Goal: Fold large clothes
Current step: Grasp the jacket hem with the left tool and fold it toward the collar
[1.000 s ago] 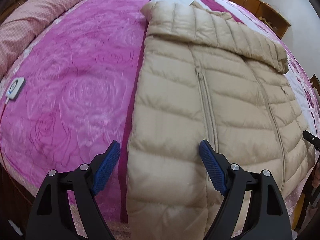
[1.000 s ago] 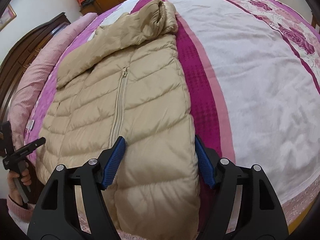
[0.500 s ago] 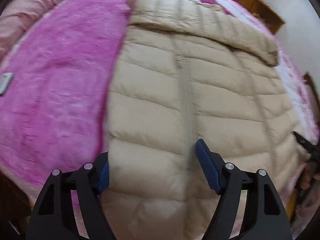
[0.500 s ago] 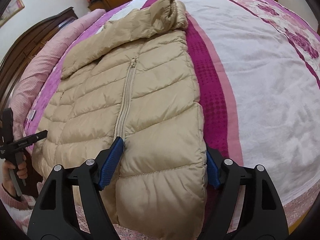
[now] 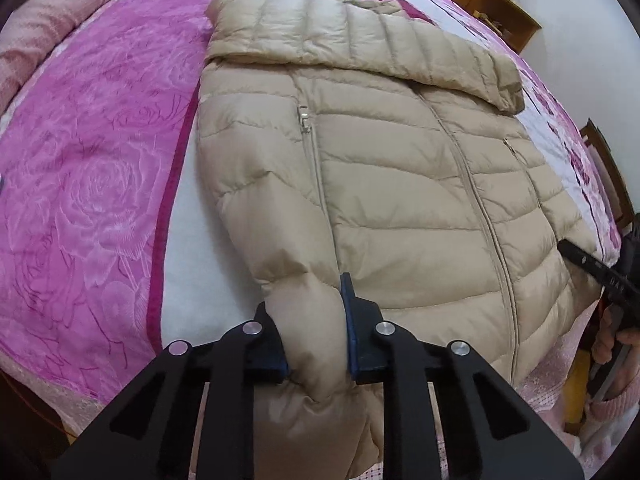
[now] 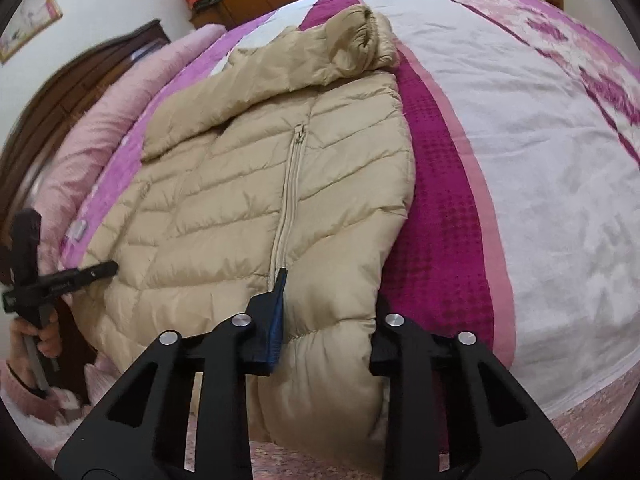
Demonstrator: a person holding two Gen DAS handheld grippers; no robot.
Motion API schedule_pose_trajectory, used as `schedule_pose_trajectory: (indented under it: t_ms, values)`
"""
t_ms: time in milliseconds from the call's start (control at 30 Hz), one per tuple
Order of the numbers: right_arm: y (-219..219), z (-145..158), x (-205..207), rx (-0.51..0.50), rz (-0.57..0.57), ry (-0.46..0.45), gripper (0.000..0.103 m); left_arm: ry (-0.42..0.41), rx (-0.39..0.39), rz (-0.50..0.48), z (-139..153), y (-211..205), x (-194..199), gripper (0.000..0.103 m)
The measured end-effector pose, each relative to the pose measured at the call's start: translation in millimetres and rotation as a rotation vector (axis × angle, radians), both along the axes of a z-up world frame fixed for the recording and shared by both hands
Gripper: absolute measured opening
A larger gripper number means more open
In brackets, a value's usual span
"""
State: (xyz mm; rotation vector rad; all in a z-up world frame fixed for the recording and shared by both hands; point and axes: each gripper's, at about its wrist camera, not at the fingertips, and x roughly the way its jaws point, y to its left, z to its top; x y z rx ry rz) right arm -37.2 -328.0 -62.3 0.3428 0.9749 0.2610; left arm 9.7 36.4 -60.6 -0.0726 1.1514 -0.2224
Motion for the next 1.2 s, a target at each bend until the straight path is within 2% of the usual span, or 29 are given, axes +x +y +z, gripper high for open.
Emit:
schedule_pose_trajectory:
  t_ms: [133,367,667,900,1067,1200]
  values:
    - [0.6,8.3,-3.3,0.009,-0.002,-0.023,0.019,-0.024,0.015,-0.016,8.8,-3.0,-4.1,0.018]
    - [-2.7,26.1,-16.9,0.063,-0.003,-0.050,0.017,-0.054,-0.003,-0.024,30.6,-0.5,-15.8,0.015]
    - [-7.0,68.5,-49.6,0.072,0.002,-0.089,0.013,-0.091,-0.073,-0.055,71.4,7.2,-52.6,0.015]
    - [-4.0,95.9,-75.0,0.090,0.012,-0.075,0.013,-0.037,-0.094,-0.058,79.2,17.3,-78.6,0.015]
    - [-7.7,115.1,-92.6,0.185,0.016,-0.064,0.013,-0.001,-0.179,-0.034,86.1,37.9,-98.8,0.015]
    - [-6.5,135.7,-101.4,0.217,0.022,-0.098,0.013,-0.022,-0.234,0.007,100.0,51.6,-108.5,0.015]
